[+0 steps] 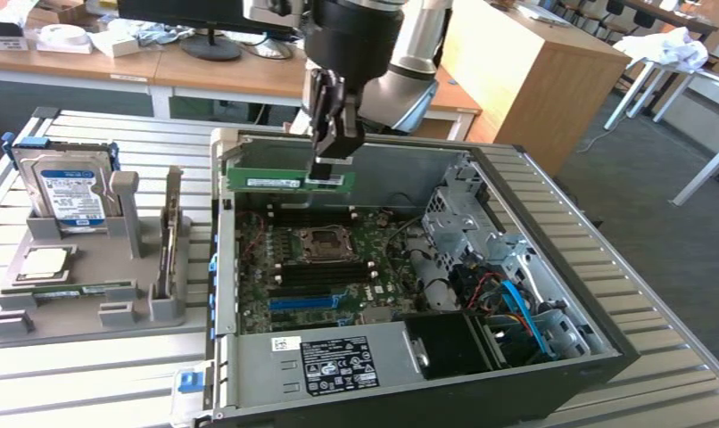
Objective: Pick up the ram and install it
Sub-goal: 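Pick up the ram and move it above insertion slot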
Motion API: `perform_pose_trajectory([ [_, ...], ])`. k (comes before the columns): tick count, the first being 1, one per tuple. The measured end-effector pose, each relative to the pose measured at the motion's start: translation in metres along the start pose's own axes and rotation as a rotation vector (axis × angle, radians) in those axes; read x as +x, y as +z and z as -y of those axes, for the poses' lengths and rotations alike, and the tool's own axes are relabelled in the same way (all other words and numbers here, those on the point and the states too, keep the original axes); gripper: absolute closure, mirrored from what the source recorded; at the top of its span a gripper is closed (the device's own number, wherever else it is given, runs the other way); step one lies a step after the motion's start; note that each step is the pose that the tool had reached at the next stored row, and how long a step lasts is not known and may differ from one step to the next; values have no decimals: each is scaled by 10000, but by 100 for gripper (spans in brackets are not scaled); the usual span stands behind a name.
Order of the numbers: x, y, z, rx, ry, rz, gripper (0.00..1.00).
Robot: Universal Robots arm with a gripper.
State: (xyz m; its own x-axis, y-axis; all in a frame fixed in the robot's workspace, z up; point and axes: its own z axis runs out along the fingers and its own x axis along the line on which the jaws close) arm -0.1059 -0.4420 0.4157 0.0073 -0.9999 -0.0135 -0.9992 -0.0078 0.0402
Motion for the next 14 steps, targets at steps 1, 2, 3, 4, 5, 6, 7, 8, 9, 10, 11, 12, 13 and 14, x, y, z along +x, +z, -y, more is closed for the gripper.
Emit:
perform_pose_trajectory([
  [1, 0, -1, 19, 0, -1, 1, 89],
  [2, 0, -1, 39, -1, -1, 0, 89],
  [3, 0, -2, 58, -1, 0, 0, 89],
  [4, 0, -3, 76, -2, 0, 0, 89],
  [5, 1, -4, 95, -3, 0, 0, 89],
  [6, 1, -5, 113, -3, -1, 0, 89],
  [7, 1, -5, 133, -4, -1, 1, 89],
  [8, 1, -6, 151, -4, -2, 0, 89],
  [9, 1, -7, 169, -4, -2, 0, 89],
  [10, 1, -8, 190, -4, -3, 0, 89],
  [11, 1, -8, 213, -4, -2, 1, 89],
  [12, 2, -10, 236, -4, -3, 1, 89],
  [13, 2, -10, 261, -4, -4, 3, 89],
  [14, 2, -12, 290, -4, -7, 4, 89],
])
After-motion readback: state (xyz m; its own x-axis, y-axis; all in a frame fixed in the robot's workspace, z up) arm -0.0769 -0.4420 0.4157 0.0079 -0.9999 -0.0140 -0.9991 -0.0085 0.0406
